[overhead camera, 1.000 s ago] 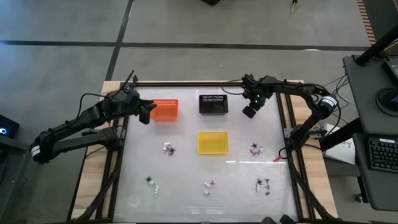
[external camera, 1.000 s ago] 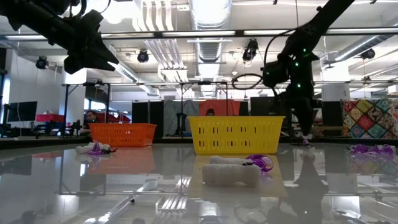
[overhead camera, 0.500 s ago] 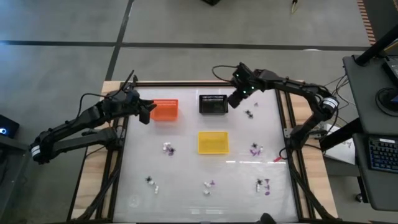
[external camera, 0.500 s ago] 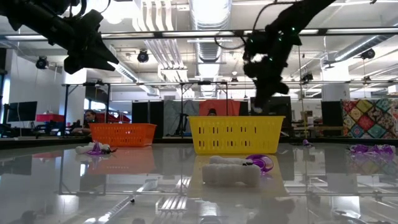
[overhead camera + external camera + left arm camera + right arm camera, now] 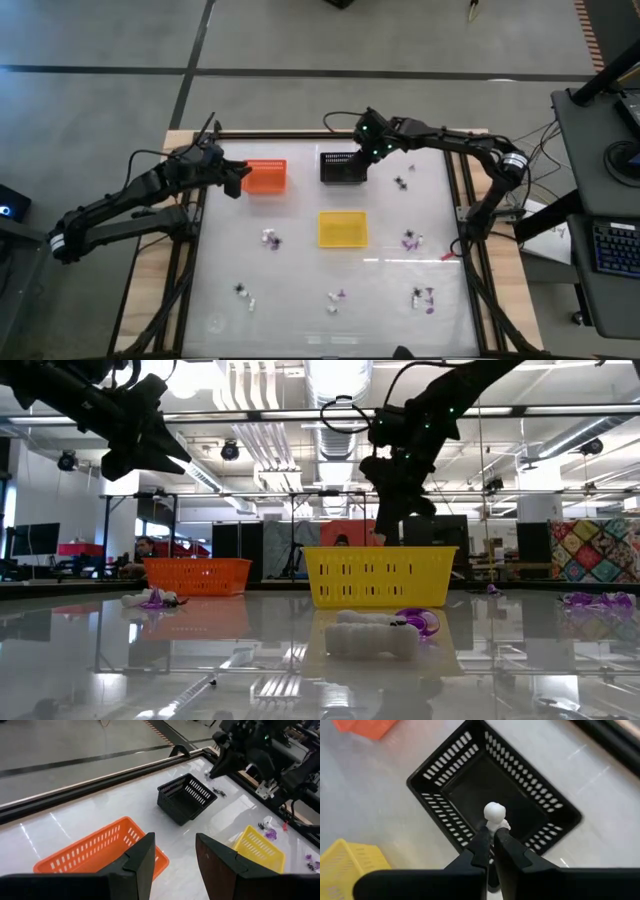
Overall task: Sort Halloween decoration
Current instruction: Put the white skeleton toy into the black bin, then put the violet witch hat toy into the orange bin
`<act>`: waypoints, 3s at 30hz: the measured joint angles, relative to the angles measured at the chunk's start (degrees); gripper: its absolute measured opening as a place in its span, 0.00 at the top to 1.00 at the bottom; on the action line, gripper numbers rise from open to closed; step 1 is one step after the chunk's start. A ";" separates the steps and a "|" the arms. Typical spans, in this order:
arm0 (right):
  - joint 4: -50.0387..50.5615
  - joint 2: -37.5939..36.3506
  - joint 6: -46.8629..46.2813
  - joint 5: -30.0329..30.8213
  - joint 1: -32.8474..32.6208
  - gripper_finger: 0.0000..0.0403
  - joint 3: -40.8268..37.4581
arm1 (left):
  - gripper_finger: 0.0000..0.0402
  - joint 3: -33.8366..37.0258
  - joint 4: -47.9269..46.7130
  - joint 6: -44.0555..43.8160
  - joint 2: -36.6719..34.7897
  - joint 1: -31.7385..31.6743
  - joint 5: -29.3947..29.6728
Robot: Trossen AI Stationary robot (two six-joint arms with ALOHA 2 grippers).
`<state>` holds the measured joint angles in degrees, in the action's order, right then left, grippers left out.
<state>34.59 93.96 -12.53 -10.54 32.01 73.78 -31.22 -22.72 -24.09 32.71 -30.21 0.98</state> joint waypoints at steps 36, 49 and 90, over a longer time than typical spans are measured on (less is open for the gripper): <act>6.72 0.49 -0.99 7.74 -4.63 0.63 6.11 | 0.69 -0.04 2.08 5.44 4.02 0.29 -22.43; 14.44 0.01 -3.45 7.75 -4.63 0.64 14.10 | 0.69 -0.04 -3.42 5.07 11.46 7.73 -23.01; 25.35 -0.53 -2.25 7.64 -4.63 0.63 16.59 | 0.69 0.02 8.07 -0.44 43.58 32.32 -16.33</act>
<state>59.94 93.43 -14.79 -2.90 27.38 90.37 -31.20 -14.65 -24.53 76.29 2.11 -15.35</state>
